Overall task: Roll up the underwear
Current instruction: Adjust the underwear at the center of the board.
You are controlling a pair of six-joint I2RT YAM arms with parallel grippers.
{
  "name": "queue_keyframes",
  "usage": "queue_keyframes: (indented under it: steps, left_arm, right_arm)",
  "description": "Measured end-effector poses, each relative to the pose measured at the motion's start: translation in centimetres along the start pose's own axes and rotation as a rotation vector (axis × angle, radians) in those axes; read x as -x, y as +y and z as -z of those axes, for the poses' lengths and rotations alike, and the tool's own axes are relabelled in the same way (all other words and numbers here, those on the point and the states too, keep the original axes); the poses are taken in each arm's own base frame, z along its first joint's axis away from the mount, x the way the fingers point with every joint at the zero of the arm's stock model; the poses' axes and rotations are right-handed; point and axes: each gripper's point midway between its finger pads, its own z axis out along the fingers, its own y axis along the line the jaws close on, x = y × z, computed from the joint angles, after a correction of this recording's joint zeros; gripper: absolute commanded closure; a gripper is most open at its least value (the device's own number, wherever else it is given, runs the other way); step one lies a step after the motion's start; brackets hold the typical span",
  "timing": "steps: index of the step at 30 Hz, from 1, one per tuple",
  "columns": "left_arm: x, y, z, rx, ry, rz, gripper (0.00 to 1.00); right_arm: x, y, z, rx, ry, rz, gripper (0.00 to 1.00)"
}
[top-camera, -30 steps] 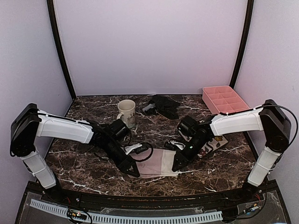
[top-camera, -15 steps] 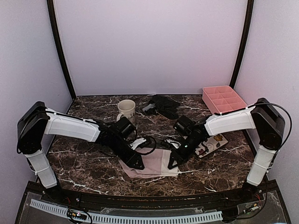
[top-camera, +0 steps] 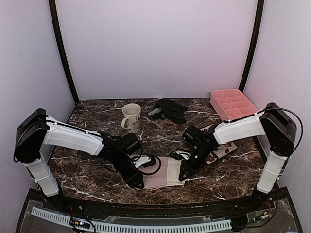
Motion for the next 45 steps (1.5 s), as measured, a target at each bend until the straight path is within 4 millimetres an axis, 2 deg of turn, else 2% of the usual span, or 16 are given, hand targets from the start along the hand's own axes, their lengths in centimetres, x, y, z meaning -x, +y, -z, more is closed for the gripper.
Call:
queue_keyframes:
  steps: [3, 6, 8, 11, 13, 15, 21, 24, 27, 34, 36, 40, 41, 42, 44, 45]
  left_arm:
    - [0.2, -0.4, 1.3, 0.002, -0.019, 0.000, 0.59]
    - [2.4, 0.1, 4.1, 0.010, -0.114, 0.028, 0.59]
    - [4.2, 1.5, 6.3, 0.032, -0.192, 0.069, 0.59]
    - [6.4, 5.0, 9.3, 0.099, -0.295, 0.146, 0.59]
    - [7.1, 7.4, 10.4, 0.148, -0.325, 0.196, 0.60]
    - [7.3, 8.8, 10.3, 0.178, -0.326, 0.225, 0.62]
    - [5.0, 11.5, 7.1, 0.212, -0.233, 0.320, 0.69]
    - [1.9, 12.2, 5.5, 0.232, -0.172, 0.376, 0.73]
    - [1.0, 12.9, 6.0, 0.261, -0.185, 0.409, 0.77]
    - [-1.0, 14.8, 7.5, 0.328, -0.203, 0.502, 0.77]
    - [-1.6, 15.5, 8.0, 0.354, -0.201, 0.527, 0.70]
    - [-2.1, 15.7, 8.8, 0.373, -0.193, 0.522, 0.42]
    - [-2.1, 15.5, 9.0, 0.367, -0.193, 0.516, 0.35]
    - [-1.9, 15.2, 9.5, 0.364, -0.199, 0.500, 0.22]
    - [-0.7, 14.5, 11.0, 0.355, -0.234, 0.464, 0.13]
    - [0.3, 14.1, 12.1, 0.351, -0.262, 0.441, 0.04]
  right_arm:
    - [0.4, 0.1, 0.7, -0.022, -0.006, 0.007, 0.89]
    - [2.0, 0.8, 2.1, -0.034, -0.057, 0.033, 0.87]
    - [3.3, 1.2, 2.9, -0.040, -0.094, 0.048, 0.87]
    - [5.0, 1.4, 3.9, -0.057, -0.143, 0.061, 0.87]
    - [5.8, 1.3, 4.2, -0.070, -0.163, 0.060, 0.87]
    - [6.7, 1.1, 4.2, -0.080, -0.176, 0.057, 0.87]
    - [7.6, -0.3, 2.5, -0.098, -0.161, 0.029, 0.88]
    - [7.5, -1.2, 1.4, -0.104, -0.140, 0.016, 0.88]
    - [7.5, -1.7, 0.5, -0.100, -0.121, 0.007, 0.88]
    - [10.4, -1.1, 0.3, -0.089, -0.147, 0.061, 0.85]
    - [10.5, -1.0, 0.4, -0.085, -0.148, 0.076, 0.80]
    - [10.3, -0.5, 0.9, -0.081, -0.146, 0.096, 0.72]
    - [10.4, -0.2, 1.4, -0.083, -0.155, 0.107, 0.70]
    - [10.5, 0.3, 2.2, -0.086, -0.174, 0.124, 0.68]
    - [11.3, 2.2, 5.3, -0.094, -0.257, 0.184, 0.64]
    - [11.5, 2.6, 5.9, -0.095, -0.273, 0.195, 0.63]
